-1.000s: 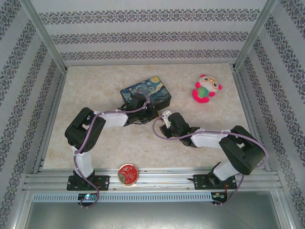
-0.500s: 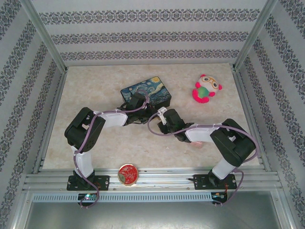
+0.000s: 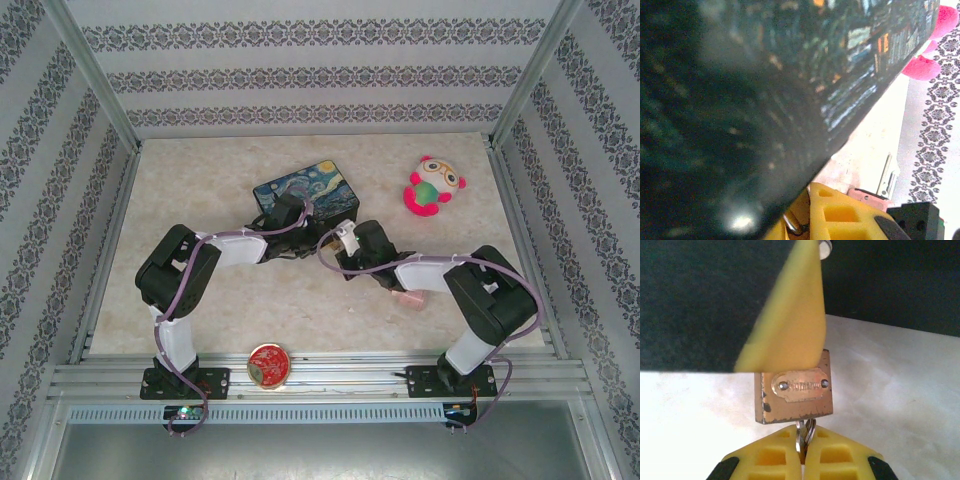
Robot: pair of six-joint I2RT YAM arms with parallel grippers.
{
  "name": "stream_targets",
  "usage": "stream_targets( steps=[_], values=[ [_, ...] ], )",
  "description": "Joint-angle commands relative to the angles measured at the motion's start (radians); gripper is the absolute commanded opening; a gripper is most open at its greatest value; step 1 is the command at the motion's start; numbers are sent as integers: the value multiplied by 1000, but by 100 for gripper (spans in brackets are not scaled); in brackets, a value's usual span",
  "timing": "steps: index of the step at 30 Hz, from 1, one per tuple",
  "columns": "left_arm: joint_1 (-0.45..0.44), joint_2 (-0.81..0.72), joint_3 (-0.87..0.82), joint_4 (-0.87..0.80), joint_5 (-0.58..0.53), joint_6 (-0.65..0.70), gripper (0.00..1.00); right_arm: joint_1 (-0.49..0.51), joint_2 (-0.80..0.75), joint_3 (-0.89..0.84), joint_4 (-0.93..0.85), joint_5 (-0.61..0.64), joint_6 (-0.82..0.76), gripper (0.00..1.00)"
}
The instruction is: Unlock a padlock with a key
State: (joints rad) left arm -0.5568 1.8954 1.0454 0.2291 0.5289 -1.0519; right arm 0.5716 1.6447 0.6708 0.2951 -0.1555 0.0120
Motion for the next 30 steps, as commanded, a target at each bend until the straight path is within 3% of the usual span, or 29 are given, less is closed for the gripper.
stream_targets(
  steps=[1, 4, 6, 8, 12, 18, 23, 30],
  values=[
    [0, 5, -17, 7, 155, -62, 18, -57, 9, 48, 58, -181, 37, 0],
    [1, 11, -21, 16, 154, -62, 28, -89, 22, 60, 70, -293, 66, 0],
    [1, 14, -24, 28, 150, -67, 29, -96, 35, 71, 66, -338, 75, 0],
    [0, 16, -26, 38, 145, -72, 30, -96, 45, 78, 58, -352, 79, 0],
    [-11, 6, -42, 71, 94, -91, 42, -98, 59, 82, 62, -353, 93, 0],
    [-25, -39, -93, 96, -73, -134, 42, -96, 58, 82, 64, -342, 97, 0],
    [-41, -52, -90, 92, -168, -141, 29, -92, 56, 82, 64, -334, 97, 0],
    [-58, -35, -79, 103, -158, -149, 17, -85, 63, 91, 68, -329, 106, 0]
  ],
)
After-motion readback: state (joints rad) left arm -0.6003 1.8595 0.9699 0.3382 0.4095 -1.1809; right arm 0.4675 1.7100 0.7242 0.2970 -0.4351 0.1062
